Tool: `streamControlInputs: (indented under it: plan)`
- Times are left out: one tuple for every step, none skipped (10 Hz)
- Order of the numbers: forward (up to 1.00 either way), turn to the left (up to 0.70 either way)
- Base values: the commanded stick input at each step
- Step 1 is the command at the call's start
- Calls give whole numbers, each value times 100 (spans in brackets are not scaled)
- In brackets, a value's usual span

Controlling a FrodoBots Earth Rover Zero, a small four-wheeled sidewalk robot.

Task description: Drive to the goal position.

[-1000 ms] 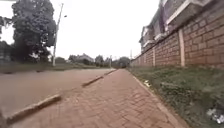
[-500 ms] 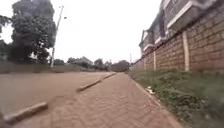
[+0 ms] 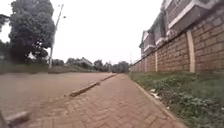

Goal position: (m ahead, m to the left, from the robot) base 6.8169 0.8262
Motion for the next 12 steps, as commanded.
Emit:
streamControlInputs:
  plan:
    - [70,0]
    - [70,0]
    - [70,0]
    - [70,0]
    - [70,0]
    - [70,0]
    - [70,0]
    - [70,0]
    - [70,0]
    - [70,0]
    - [70,0]
    - [70,0]
